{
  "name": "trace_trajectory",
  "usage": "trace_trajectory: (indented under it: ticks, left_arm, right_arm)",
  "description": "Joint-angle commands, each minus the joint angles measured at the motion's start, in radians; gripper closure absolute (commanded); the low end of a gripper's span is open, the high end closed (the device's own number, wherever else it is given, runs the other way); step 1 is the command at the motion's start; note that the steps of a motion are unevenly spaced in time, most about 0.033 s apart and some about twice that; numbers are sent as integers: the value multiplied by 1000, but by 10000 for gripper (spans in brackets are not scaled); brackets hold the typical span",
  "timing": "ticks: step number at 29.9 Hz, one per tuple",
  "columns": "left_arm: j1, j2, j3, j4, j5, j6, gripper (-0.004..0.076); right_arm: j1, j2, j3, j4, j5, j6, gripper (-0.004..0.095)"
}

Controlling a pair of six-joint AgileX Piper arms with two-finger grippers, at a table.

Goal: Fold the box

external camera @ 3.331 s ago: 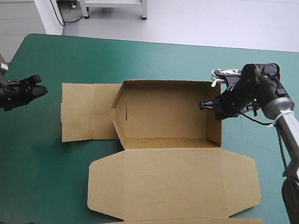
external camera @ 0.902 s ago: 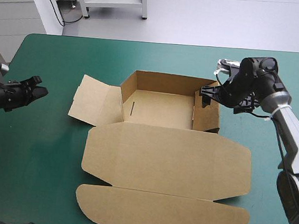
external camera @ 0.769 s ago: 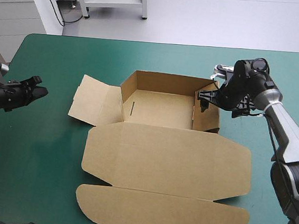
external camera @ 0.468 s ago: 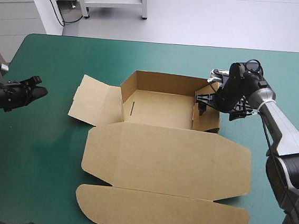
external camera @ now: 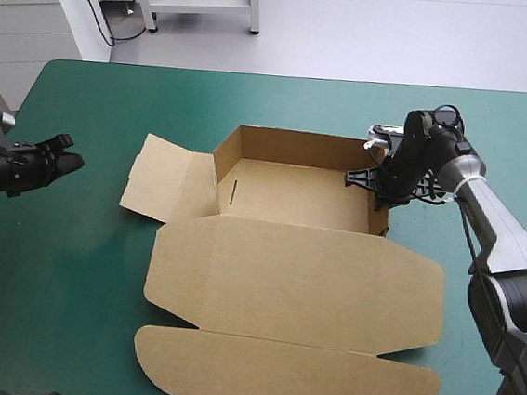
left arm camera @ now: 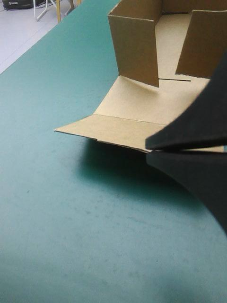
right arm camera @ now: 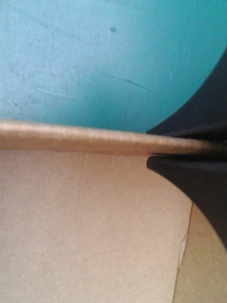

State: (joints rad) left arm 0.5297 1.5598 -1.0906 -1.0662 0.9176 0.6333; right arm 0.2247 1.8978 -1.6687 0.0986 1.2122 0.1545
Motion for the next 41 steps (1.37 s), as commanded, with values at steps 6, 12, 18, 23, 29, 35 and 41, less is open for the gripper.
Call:
trace_trajectory:
  ticks: [6,12,18,23,29,35,41]
  left_arm:
    - [0,-41,-27,-33,7,2,732]
    - [0,-41,-27,-7,-6,2,732]
    - [0,-41,-27,-9,-31,-2,732]
    - [0,-41,-27,-16,-31,-2,732]
    - [0,-41,-27,-16,9,16,667]
    - [0,-41,-27,-28,55,55,383]
    - [-2,-41,-27,-72,96,53,110]
  right_arm:
    - [-1,-109,-121,20,38,-93,908]
    - [-1,-287,-152,27,38,-172,908]
    - [-1,-451,-152,29,38,-172,908]
    - [-1,-536,-152,76,38,-183,908]
    - [-1,-547,-152,165,38,-217,908]
    - [-1,-537,-152,169,38,-227,908]
    - [-1,-517,-152,168,13,-259,908]
